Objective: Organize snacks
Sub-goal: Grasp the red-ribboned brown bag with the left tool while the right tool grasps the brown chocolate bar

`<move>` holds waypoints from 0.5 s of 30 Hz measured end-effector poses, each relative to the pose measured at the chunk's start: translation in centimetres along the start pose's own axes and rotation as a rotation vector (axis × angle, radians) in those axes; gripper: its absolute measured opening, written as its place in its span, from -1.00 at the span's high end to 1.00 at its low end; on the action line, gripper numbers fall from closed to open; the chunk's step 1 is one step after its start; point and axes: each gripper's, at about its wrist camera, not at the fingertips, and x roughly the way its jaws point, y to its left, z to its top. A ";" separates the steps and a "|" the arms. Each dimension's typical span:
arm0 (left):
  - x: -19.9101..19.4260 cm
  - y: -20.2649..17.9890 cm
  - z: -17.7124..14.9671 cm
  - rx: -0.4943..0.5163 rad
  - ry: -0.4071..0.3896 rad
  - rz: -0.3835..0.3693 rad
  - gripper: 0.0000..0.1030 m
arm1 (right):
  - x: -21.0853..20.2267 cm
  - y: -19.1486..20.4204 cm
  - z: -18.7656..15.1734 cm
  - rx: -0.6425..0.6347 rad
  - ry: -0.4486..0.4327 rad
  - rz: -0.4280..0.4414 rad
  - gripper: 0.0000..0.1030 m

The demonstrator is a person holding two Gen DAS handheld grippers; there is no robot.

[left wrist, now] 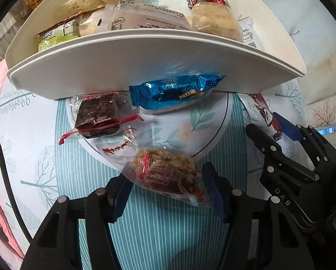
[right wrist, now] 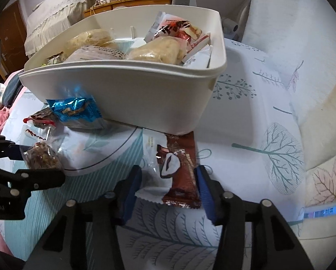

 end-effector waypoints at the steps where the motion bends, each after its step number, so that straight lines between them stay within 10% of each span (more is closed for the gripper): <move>1: -0.1 0.0 0.0 -0.001 0.000 -0.002 -0.12 | 0.0 0.0 0.0 0.001 0.001 0.001 0.04; 15: 0.0 1.0 -0.6 -0.011 0.024 0.008 -0.07 | -0.9 0.5 -0.9 0.052 0.073 0.071 0.06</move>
